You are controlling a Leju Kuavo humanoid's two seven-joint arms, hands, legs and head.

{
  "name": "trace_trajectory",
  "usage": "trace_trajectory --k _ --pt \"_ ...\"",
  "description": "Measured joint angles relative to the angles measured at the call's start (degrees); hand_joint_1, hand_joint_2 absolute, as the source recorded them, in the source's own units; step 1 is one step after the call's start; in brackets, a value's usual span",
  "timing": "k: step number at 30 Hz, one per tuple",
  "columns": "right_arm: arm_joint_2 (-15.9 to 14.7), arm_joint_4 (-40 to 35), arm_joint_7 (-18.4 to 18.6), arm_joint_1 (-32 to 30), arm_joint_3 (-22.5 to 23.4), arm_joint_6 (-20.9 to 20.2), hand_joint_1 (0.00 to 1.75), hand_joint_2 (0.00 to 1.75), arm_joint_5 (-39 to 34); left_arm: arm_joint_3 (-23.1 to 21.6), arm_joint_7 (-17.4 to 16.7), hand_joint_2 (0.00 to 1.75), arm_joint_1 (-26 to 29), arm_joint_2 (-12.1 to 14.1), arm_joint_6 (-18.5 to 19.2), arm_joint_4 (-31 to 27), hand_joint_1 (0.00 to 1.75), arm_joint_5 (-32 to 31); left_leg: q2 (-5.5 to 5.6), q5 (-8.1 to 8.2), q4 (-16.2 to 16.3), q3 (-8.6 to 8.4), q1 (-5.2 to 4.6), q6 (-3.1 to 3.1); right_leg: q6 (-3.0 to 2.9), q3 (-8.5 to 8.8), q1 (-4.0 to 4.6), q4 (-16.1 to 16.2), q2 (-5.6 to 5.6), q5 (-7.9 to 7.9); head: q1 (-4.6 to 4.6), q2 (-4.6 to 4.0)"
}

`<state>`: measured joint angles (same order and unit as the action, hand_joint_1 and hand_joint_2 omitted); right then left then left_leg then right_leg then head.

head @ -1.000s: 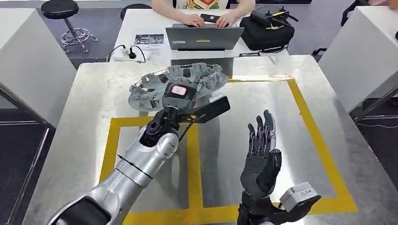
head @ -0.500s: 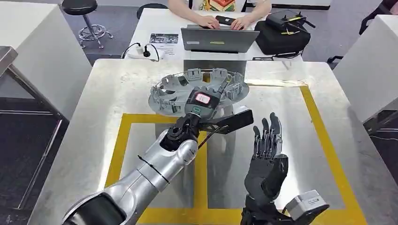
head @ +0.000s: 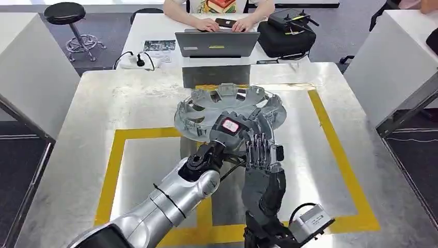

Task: Take the parts from the cabinet and place them on the table.

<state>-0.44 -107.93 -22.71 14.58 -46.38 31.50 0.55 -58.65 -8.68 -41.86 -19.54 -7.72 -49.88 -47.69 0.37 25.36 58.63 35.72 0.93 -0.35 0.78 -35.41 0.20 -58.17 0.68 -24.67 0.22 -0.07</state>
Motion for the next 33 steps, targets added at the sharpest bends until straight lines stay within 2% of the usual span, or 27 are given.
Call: trace_trajectory --k 2,3,4,5,6,7,8,9,10,12,13,14,15,17,18,19,20,21,22,23,24,26,29,31,33 --pt "0.09 0.0 -0.2 0.16 -0.57 -0.57 0.0 0.0 -0.81 -1.2 0.26 1.75 0.11 0.0 -0.2 0.11 1.75 0.61 0.1 -0.05 -0.07 0.0 -0.11 -0.28 0.42 0.22 -0.13 0.24 -0.02 0.09 0.04 0.0" --pt "0.09 -0.02 -0.35 0.3 -0.68 -0.92 0.0 0.0 -1.42 -1.8 0.55 1.75 0.09 -0.02 -0.2 0.11 1.75 0.99 0.07 -0.34 -0.46 -0.18 0.44 -0.71 0.61 0.14 -0.12 0.11 -0.01 -0.11 -0.04 0.0" --pt "0.09 -0.09 -0.52 0.47 -0.79 -1.18 0.0 0.0 -1.9 -2.61 0.72 1.75 0.09 -0.04 -0.2 0.09 1.75 1.44 0.0 -0.44 -0.61 -0.28 0.56 -0.85 1.11 -1.05 -0.25 -1.1 -0.11 -1.22 -0.22 0.0" --pt "0.09 -0.17 -0.68 0.76 -0.99 -1.44 0.0 0.0 -2.36 -3.24 0.89 1.75 0.09 -0.04 -0.2 0.09 1.75 1.64 -0.04 -0.45 -0.61 -0.29 0.6 -0.96 1.49 -2.21 -0.41 -4.12 -0.19 -3.16 -0.92 0.0" --pt "0.09 -0.18 -0.79 0.97 -1.14 -1.64 0.0 0.0 -2.78 -3.92 0.98 1.75 0.15 -0.02 -0.22 0.11 1.75 1.84 -0.04 -0.45 -0.61 -0.26 0.59 -0.97 1.83 -4.1 -0.68 -8.63 -0.22 -5.3 -1.51 0.0" --pt "0.09 -0.15 -0.96 0.96 -1.29 -1.73 0.0 0.0 -3.15 -4.6 1.03 1.75 0.34 -0.02 -0.24 0.13 1.75 1.97 -0.05 -0.45 -0.6 -0.24 0.57 -0.97 2.08 -5.88 -0.88 -12.79 -0.23 -6.85 -1.62 0.0" --pt "0.09 -0.15 -1.09 0.95 -1.49 -1.79 0.0 0.0 -3.39 -5.36 1.12 1.75 0.57 -0.02 -0.3 0.17 1.75 2.08 -0.05 -0.43 -0.58 -0.24 0.58 -0.98 2.26 -7.14 -0.99 -15.66 -0.24 -7.46 -1.79 0.0" --pt "0.09 -0.15 -1.2 0.97 -1.64 -1.84 0.0 0.0 -3.65 -6.13 1.16 1.75 0.82 -0.02 -0.39 0.26 1.75 2.28 -0.03 -0.41 -0.56 -0.25 0.58 -1.0 2.36 -7.35 -1.08 -16.11 -0.25 -6.92 -2.08 0.0" --pt "0.09 -0.15 -1.31 1.07 -1.84 -1.99 0.0 0.0 -3.85 -6.91 1.16 1.75 1.03 -0.02 -0.53 0.31 1.75 2.67 0.03 -0.39 -0.55 -0.25 0.6 -0.98 2.38 -6.38 -1.19 -13.97 -0.26 -5.21 -2.38 0.0" --pt "0.11 -0.15 -1.46 1.46 -2.04 -2.16 0.0 0.0 -4.13 -8.01 1.2 1.75 1.16 -0.02 -0.74 0.31 1.75 3.35 0.23 -0.35 -0.52 -0.33 0.62 -0.92 2.19 -1.83 -1.33 -4.43 -0.31 -0.35 -2.82 0.0" --pt "0.22 -0.13 -1.62 1.73 -2.06 -2.21 0.0 0.0 -4.33 -8.4 1.24 1.75 1.12 -0.04 -1.16 0.31 1.75 4.18 0.24 -0.33 -0.55 -0.35 0.64 -0.82 2.05 -0.32 -1.32 -0.74 -0.32 -0.27 -3.06 0.0" --pt "0.26 -0.11 -1.62 2.0 -2.17 -2.23 0.0 0.0 -4.48 -8.75 1.27 1.75 1.04 -0.02 -1.42 0.35 1.75 4.64 0.31 -0.54 -0.69 -0.06 0.31 -0.41 1.83 0.69 -0.87 -0.14 -0.3 -0.78 -3.13 0.0" --pt "0.42 -0.11 -1.71 2.18 -2.45 -2.27 0.0 0.0 -4.61 -9.12 1.42 1.75 1.07 -0.02 -1.7 0.39 1.75 5.2 0.32 -0.75 -0.68 0.22 0.38 -0.04 1.31 0.91 -0.77 0.28 -0.18 -0.71 -3.19 0.0" --pt "0.53 -0.07 -1.73 2.2 -2.65 -2.32 0.0 0.0 -5.03 -9.8 1.68 1.75 1.34 -0.02 -2.21 0.57 1.75 6.19 0.3 -1.16 -1.16 0.12 0.49 0.63 0.78 0.63 -0.57 0.13 -0.17 -0.56 -2.84 0.0" --pt "0.68 -0.07 -1.79 2.32 -2.74 -2.34 0.0 0.0 -5.14 -10.0 1.77 1.75 1.36 -0.02 -2.47 0.57 1.75 6.72 0.33 -1.1 -1.25 -0.08 0.43 1.04 0.23 0.97 -0.74 0.84 -0.2 -0.2 -2.75 0.0" --pt "0.88 -0.02 -1.79 2.4 -2.98 -2.38 0.0 0.0 -5.18 -10.09 1.95 1.75 1.34 0.02 -2.82 0.61 1.75 7.28 0.12 -0.35 -0.68 0.7 0.5 1.15 -0.18 1.41 -0.97 1.35 -0.35 0.07 -2.43 0.0" --pt "1.05 0.07 -1.88 2.61 -3.11 -2.45 0.0 0.0 -5.18 -10.26 2.21 1.75 1.17 0.04 -3.32 0.63 1.75 7.81 -0.09 0.64 0.57 1.04 0.31 0.81 0.36 1.38 -0.65 1.47 -0.18 -0.25 -2.03 0.0" --pt "1.18 0.11 -1.9 2.79 -3.19 -2.49 0.0 0.0 -5.23 -10.52 2.32 1.75 1.02 0.02 -3.76 0.63 1.75 8.29 -0.08 -0.59 -0.64 0.12 0.22 -1.9 0.71 1.32 -0.58 1.31 -0.05 -0.24 -1.25 0.0" --pt "1.2 0.17 -1.9 2.71 -3.28 -2.49 0.0 0.0 -5.34 -10.68 2.47 1.75 1.04 0.02 -3.93 0.63 1.75 8.66 -0.25 -0.03 -1.42 -0.88 0.25 -2.97 0.51 1.19 -0.27 1.09 0.03 -0.23 -0.87 0.0" --pt "1.2 0.26 -1.92 2.73 -3.33 -2.53 0.0 0.0 -5.46 -10.92 2.73 1.75 1.13 0.0 -4.09 0.63 1.75 9.0 -0.26 -1.03 -1.61 -0.81 0.24 -2.15 0.23 1.1 -0.2 1.05 0.02 -0.04 -1.18 0.0" --pt "1.2 0.33 -1.95 2.74 -3.39 -2.58 0.0 0.0 -5.64 -11.05 2.8 1.75 1.12 0.0 -4.15 0.63 1.75 9.23 -0.27 -0.82 -1.7 -0.82 0.26 -1.64 0.18 0.94 -0.25 1.04 0.01 0.02 -0.98 0.0" --pt "1.2 0.37 -1.97 2.77 -3.5 -2.6 0.0 0.0 -5.77 -11.16 2.91 1.75 1.1 0.0 -4.31 0.63 1.75 9.47 -0.27 -1.04 -1.92 -0.85 0.27 -1.36 0.09 0.86 -0.25 0.93 0.0 0.07 -0.52 0.0" --pt "1.23 0.44 -1.97 2.79 -3.59 -2.6 0.0 0.0 -5.84 -11.51 2.91 1.75 1.11 0.0 -4.31 0.59 1.75 9.62 -0.27 -1.11 -2.0 -0.89 0.27 -0.97 0.09 0.85 -0.25 0.85 0.0 0.07 -0.37 0.0" --pt "1.23 0.5 -1.97 2.83 -3.7 -2.6 0.0 0.0 -5.84 -11.57 2.91 1.75 1.1 0.0 -4.31 0.57 1.75 9.64 -0.27 -1.12 -2.09 -0.93 0.3 -0.05 0.08 0.84 -0.26 0.84 0.0 0.06 -0.37 0.0" --pt "1.23 0.57 -1.97 2.88 -3.81 -2.6 0.0 0.0 -5.86 -11.68 2.91 1.75 1.1 0.0 -4.31 0.57 1.75 9.64 -0.27 -1.14 -2.1 -0.93 0.28 0.16 0.08 0.84 -0.3 0.85 0.0 0.07 -0.39 0.0"
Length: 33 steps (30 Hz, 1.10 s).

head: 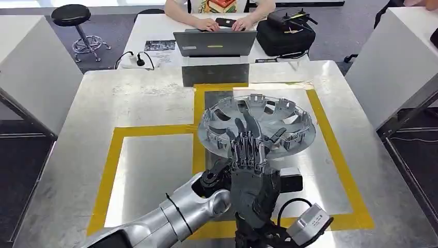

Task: Take the parts from the cabinet and place them on the table.

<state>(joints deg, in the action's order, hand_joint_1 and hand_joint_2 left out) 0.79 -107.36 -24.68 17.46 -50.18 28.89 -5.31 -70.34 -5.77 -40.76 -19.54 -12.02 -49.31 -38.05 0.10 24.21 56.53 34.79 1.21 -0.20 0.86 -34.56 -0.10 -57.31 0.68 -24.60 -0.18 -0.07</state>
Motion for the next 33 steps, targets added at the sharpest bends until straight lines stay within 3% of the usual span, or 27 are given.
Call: trace_trajectory --k 5,6,15,16,21,25,29,31,33 --pt "0.18 0.09 -0.02 0.13 -0.2 -0.24 0.0 0.0 -0.15 -0.59 0.68 1.75 0.01 0.0 -0.02 0.0 1.75 0.02 0.0 -0.01 0.0 0.03 -0.23 0.0 0.09 0.07 -0.16 0.18 -0.01 0.06 -0.11 0.0" --pt "0.33 0.09 -0.09 0.17 -0.33 -0.39 0.0 0.0 -0.35 -0.85 0.85 1.75 0.05 0.0 -0.02 -0.02 0.0 0.02 0.0 -0.01 0.0 0.03 -0.26 0.0 0.12 0.1 -0.2 0.22 -0.01 0.08 -0.11 0.0" --pt "0.83 0.24 -0.33 0.5 -1.07 -0.07 0.0 0.0 -0.26 -2.73 0.85 1.75 1.07 -0.02 0.68 -0.68 0.0 0.2 0.0 0.0 0.0 0.11 -0.31 -0.02 0.41 0.28 -0.26 0.72 -0.01 0.27 -0.2 0.0" --pt "0.83 0.24 -0.33 0.5 -1.07 -0.07 0.0 0.0 -0.26 -2.8 1.01 0.0 1.1 -0.02 0.7 -0.68 0.0 0.24 0.0 0.0 0.0 0.14 -0.32 -0.02 0.43 0.28 -0.28 0.75 -0.01 0.28 -0.22 0.0" --pt "0.87 0.26 -0.42 0.49 -1.09 -0.07 0.0 0.0 -0.26 -2.93 2.38 0.0 1.18 -0.02 -0.76 -0.68 0.0 1.48 0.01 0.0 0.0 0.16 -0.41 -0.04 0.5 0.29 -0.38 0.79 -0.02 0.32 -0.26 0.0" --pt "0.85 0.26 0.0 0.32 -1.09 0.22 0.0 0.0 1.58 -0.61 9.37 0.0 1.71 0.02 -6.69 -0.68 0.0 7.7 0.01 0.0 0.0 0.15 -0.42 -0.04 0.53 0.31 -0.4 0.8 -0.02 0.34 -0.24 0.0" --pt "0.28 -0.61 1.0 -1.24 -1.09 2.79 0.0 0.0 5.44 8.21 16.24 0.0 6.58 1.59 -8.18 -5.1 0.0 20.69 -0.04 0.02 0.0 0.12 -0.42 -0.07 0.53 0.36 -0.38 0.8 0.01 0.34 -0.31 0.0" --pt "-0.57 -1.66 2.12 -2.44 -0.79 4.57 0.0 0.0 7.69 13.26 16.96 0.0 9.82 3.97 -9.85 -10.71 0.0 26.05 -0.04 0.03 -0.02 0.09 -0.41 -0.08 0.54 0.36 -0.38 0.8 0.0 0.33 -0.29 0.0" --pt "-1.58 -2.6 2.75 -3.82 -0.48 5.27 0.0 0.0 8.53 17.12 16.96 0.0 12.7 6.5 -10.62 -16.12 0.0 27.26 0.01 0.02 -0.03 0.1 -0.39 -0.08 0.58 0.36 -0.36 0.8 -0.04 0.27 -0.17 0.0"
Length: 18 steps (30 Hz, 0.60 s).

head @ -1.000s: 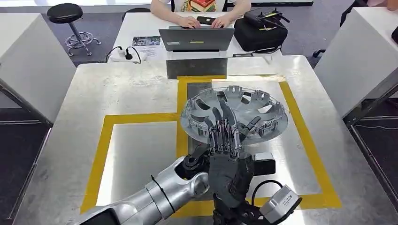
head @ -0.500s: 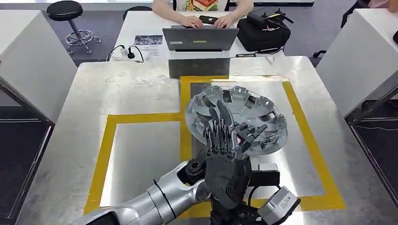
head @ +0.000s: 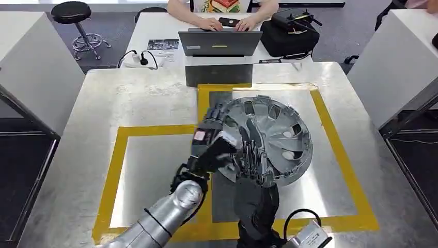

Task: Take the parts from the cabinet and place them on the table.

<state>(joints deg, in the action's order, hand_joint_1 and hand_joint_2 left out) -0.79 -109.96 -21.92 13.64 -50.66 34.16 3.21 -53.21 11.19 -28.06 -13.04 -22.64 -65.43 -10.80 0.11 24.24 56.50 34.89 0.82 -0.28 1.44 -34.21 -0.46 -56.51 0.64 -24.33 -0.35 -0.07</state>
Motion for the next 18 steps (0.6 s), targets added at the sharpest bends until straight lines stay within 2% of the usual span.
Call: trace_trajectory --k 3,6,9,10,15,17,18 --pt "-1.03 -1.01 0.35 -0.71 0.13 0.48 0.0 0.0 0.48 4.41 0.51 0.0 2.84 2.53 -1.1 -6.82 0.0 0.94 0.07 0.0 -0.02 0.01 0.0 0.0 0.05 0.03 0.0 0.0 -0.07 -0.04 0.02 0.0" --pt "-1.55 -1.59 1.4 -1.87 0.61 2.18 0.0 0.0 1.88 7.09 3.84 0.0 6.26 4.58 -4.67 -13.59 0.0 4.11 0.03 0.01 -0.05 -0.02 -0.01 0.0 0.06 0.1 -0.01 0.0 -0.03 -0.04 -0.15 0.0" --pt "-2.53 -2.54 2.43 -3.75 1.51 3.87 0.0 0.0 3.96 10.45 7.0 0.0 12.43 8.22 -8.33 -22.67 0.0 6.91 0.0 0.03 -0.06 -0.02 -0.01 0.0 0.1 0.11 -0.02 0.08 0.01 -0.08 -0.11 0.0" --pt "-2.95 -2.86 2.97 -4.33 1.77 4.41 0.0 0.0 4.76 11.79 8.76 0.0 14.64 9.59 -8.48 -26.05 0.0 8.95 0.02 0.03 -0.06 -0.02 -0.01 0.01 0.11 0.11 -0.02 0.09 -0.02 -0.1 -0.09 0.0" --pt "-4.24 -4.55 4.81 -6.94 3.37 5.64 0.0 0.0 7.08 18.05 19.11 0.0 25.08 14.95 -3.12 -38.33 0.0 23.24 0.09 0.19 -0.08 -0.06 -0.01 -0.09 0.12 0.17 -0.02 0.14 -0.08 -0.27 -0.11 0.0" --pt "-4.61 -4.96 5.25 -8.18 4.39 5.77 0.0 0.0 7.34 20.54 21.47 0.0 28.17 16.11 -0.76 -41.39 0.0 27.31 0.1 0.2 -0.08 -0.06 -0.01 -0.1 0.17 0.18 -0.02 0.22 -0.09 -0.33 -0.04 0.0" --pt "-4.81 -4.96 5.25 -8.68 4.92 5.92 0.0 0.0 7.39 21.42 21.42 0.0 29.28 16.67 0.44 -42.59 0.0 28.81 0.16 0.19 -0.08 -0.06 -0.01 -0.1 0.22 0.22 -0.02 0.25 -0.09 -0.38 -0.07 0.0"
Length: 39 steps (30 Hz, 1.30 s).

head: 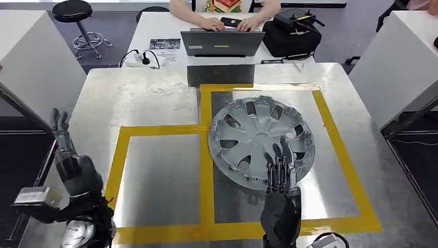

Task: Take the parts from the cabinet and place them on the table.

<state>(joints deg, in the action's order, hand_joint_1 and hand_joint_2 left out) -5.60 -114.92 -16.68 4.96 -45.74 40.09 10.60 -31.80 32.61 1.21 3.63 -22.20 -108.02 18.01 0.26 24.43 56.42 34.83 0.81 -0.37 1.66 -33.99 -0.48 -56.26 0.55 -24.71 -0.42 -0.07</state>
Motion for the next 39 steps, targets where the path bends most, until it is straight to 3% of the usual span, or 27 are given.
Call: trace_trajectory --k 2,5,7,8,10,11,13,14,15,16,17,19,20,22,23,24,28,32,35,36,38,39 --pt "-0.26 -0.11 -0.02 -1.02 1.22 0.02 0.0 0.0 0.44 0.91 -0.5 0.0 1.63 0.83 0.37 -1.68 0.0 -0.09 0.04 0.0 0.0 -0.02 0.0 0.0 -0.01 0.05 0.0 0.03 -0.03 -0.01 -0.11 0.0" --pt "-0.37 -0.33 1.18 -3.32 3.23 0.02 0.0 0.0 3.4 1.4 0.28 0.0 3.45 1.29 -4.28 -3.27 0.0 -3.8 0.01 0.02 0.0 -0.1 0.0 -0.02 0.01 0.16 0.0 0.08 -0.03 0.03 -0.11 0.0" --pt "-0.37 -0.33 2.71 -4.99 4.61 0.02 0.0 0.0 5.05 1.44 0.92 0.0 4.66 1.68 -7.86 -4.68 0.0 -6.81 0.0 0.49 0.24 -0.1 -0.23 -0.92 0.74 0.46 -0.35 0.61 0.0 0.25 0.13 0.0" --pt "-0.37 -0.33 3.48 -6.0 5.6 0.02 0.0 0.0 5.2 1.42 0.81 0.0 5.28 1.92 -10.9 -5.99 0.0 -10.07 -0.05 0.54 0.15 -0.25 -0.25 -1.05 0.85 0.7 -0.33 0.93 -0.01 0.32 0.31 0.0" --pt "-0.43 -0.31 3.65 -7.76 7.88 0.04 0.0 0.0 4.37 1.31 -0.56 0.0 6.07 2.32 -15.28 -8.22 0.0 -14.94 -0.11 -0.27 -1.55 -1.58 0.4 -1.56 1.2 0.42 -0.29 0.47 -0.16 -0.09 0.24 0.0" --pt "-0.44 -0.31 3.28 -8.5 8.9 0.04 0.0 0.0 3.78 1.18 -1.23 0.0 6.18 2.45 -16.4 -9.11 0.0 -16.16 -0.09 -0.23 -1.84 -2.01 0.37 -1.71 1.25 -0.12 -0.26 -1.83 -0.19 -1.95 -0.02 0.0" --pt "-0.48 -0.28 2.56 -9.78 10.7 0.04 0.0 0.0 2.6 0.91 -2.71 0.0 6.29 2.86 -16.92 -10.05 0.0 -15.77 -0.04 -0.21 -1.79 -2.09 0.29 -1.85 1.42 -3.86 -0.4 -10.88 -0.19 -6.68 -0.74 0.0" --pt "-0.48 -0.2 2.36 -10.47 11.6 0.04 0.0 0.0 2.27 0.83 -3.12 0.0 6.48 3.01 -16.9 -10.2 0.0 -15.04 -0.01 -0.16 -1.77 -2.06 0.21 -1.86 1.57 -5.92 -0.44 -15.42 -0.19 -8.43 -0.89 0.0" --pt "-0.52 -0.11 2.32 -10.9 12.33 0.04 0.0 0.0 2.14 0.7 -3.24 0.0 6.66 3.17 -16.81 -10.25 0.0 -14.65 0.02 -0.13 -1.64 -2.0 0.19 -1.82 1.63 -6.83 -0.46 -17.47 -0.19 -8.84 -0.98 0.0" --pt "-0.55 0.0 2.32 -11.16 12.78 0.04 0.0 0.0 2.1 0.63 -3.3 0.0 6.84 3.28 -16.68 -10.42 0.0 -14.47 0.04 -0.04 -1.44 -1.94 0.21 -1.71 1.62 -6.22 -0.5 -16.38 -0.19 -7.85 -1.12 0.0" --pt "-0.55 0.04 2.32 -11.22 13.15 0.04 0.0 0.0 2.12 0.61 -3.26 0.0 6.82 3.28 -16.47 -10.51 0.0 -14.43 0.1 0.08 -1.17 -1.86 0.24 -1.58 1.55 -4.43 -0.56 -12.95 -0.2 -5.97 -1.25 0.0" --pt "-0.55 0.09 2.4 -11.14 13.55 0.04 0.0 0.0 2.34 0.52 -3.02 0.0 6.66 3.28 -15.67 -10.51 0.0 -13.36 0.11 0.48 -0.44 -1.78 0.25 -1.17 1.24 1.14 -0.66 -2.62 -0.26 -1.95 -1.62 0.0" --pt "-0.55 0.13 2.43 -10.98 13.7 0.02 0.0 0.0 2.47 0.5 -2.62 0.0 6.67 3.28 -15.08 -10.51 0.0 -12.02 0.12 0.69 -0.13 -1.75 0.06 -0.84 0.8 2.1 -0.5 -0.6 -0.27 -2.84 -1.84 0.0" --pt "-0.55 0.15 2.4 -11.0 13.81 0.04 0.0 0.0 2.67 0.48 -1.53 0.0 6.47 3.41 -13.38 -10.51 0.0 -8.32 0.11 0.86 -0.03 -1.73 0.11 -0.1 0.0 2.14 -0.06 -0.46 -0.13 -2.6 -1.49 0.0" --pt "-0.5 0.18 2.38 -11.0 13.83 0.02 0.0 0.0 2.67 0.43 -0.94 0.0 6.41 3.43 -12.46 -10.4 0.0 -6.25 0.08 1.66 0.32 -1.58 -0.03 -0.98 0.36 2.92 -0.22 -0.25 -0.15 -2.23 -1.35 0.0" --pt "-0.5 0.17 2.29 -11.01 13.83 0.02 0.0 0.0 2.64 0.43 -0.37 0.0 6.4 3.45 -11.48 -10.25 0.0 -4.23 0.02 0.68 0.3 -1.55 0.08 -1.4 0.19 2.93 -0.15 -0.28 -0.1 -2.11 -1.16 0.0" --pt "-0.48 0.2 1.97 -10.99 13.86 0.02 0.0 0.0 2.62 0.48 1.05 0.0 6.35 3.54 -10.17 -9.57 0.0 -1.93 0.03 0.51 -0.16 -1.66 0.19 -0.88 -0.29 2.71 0.06 -0.35 -0.07 -2.04 -0.15 0.0" --pt "-0.48 0.33 1.97 -10.99 13.9 0.02 0.0 0.0 2.62 0.48 0.0 0.0 6.23 3.56 -11.78 -9.05 0.0 -4.98 0.04 0.55 -0.33 -1.71 0.34 0.08 -0.53 2.7 0.2 -0.4 -0.08 -2.13 0.18 0.0" --pt "-0.48 0.42 1.4 -10.95 13.92 0.02 0.0 0.0 0.72 0.46 -1.07 0.0 6.05 3.56 -13.38 -8.96 0.0 -8.05 0.02 0.79 0.05 -1.5 0.19 -0.11 -0.36 2.81 -0.11 -0.04 -0.06 -2.01 0.13 0.0" --pt "-0.48 0.42 0.83 -10.9 13.92 0.02 0.0 0.0 -0.66 0.43 -1.31 0.0 6.01 3.58 -13.8 -8.96 0.0 -8.64 0.07 0.93 0.11 -1.49 0.08 -0.68 0.02 2.81 -0.23 0.0 -0.09 -1.97 0.24 0.0" --pt "-0.48 0.39 -0.61 -10.79 14.05 0.02 0.0 0.0 -2.53 0.39 -1.66 0.0 5.93 3.58 -14.41 -8.96 0.0 -9.47 -0.02 0.77 -0.51 -1.79 0.01 -1.08 0.47 3.02 -0.15 0.66 0.04 -1.77 0.68 0.0" --pt "-0.52 0.42 -0.96 -10.79 14.18 0.02 0.0 0.0 -2.82 0.37 -1.75 0.0 5.94 3.56 -14.69 -8.91 0.0 -9.73 -0.36 -0.09 -2.03 -2.65 0.79 -1.15 0.62 2.52 -0.13 0.32 0.01 -1.94 0.79 0.0"
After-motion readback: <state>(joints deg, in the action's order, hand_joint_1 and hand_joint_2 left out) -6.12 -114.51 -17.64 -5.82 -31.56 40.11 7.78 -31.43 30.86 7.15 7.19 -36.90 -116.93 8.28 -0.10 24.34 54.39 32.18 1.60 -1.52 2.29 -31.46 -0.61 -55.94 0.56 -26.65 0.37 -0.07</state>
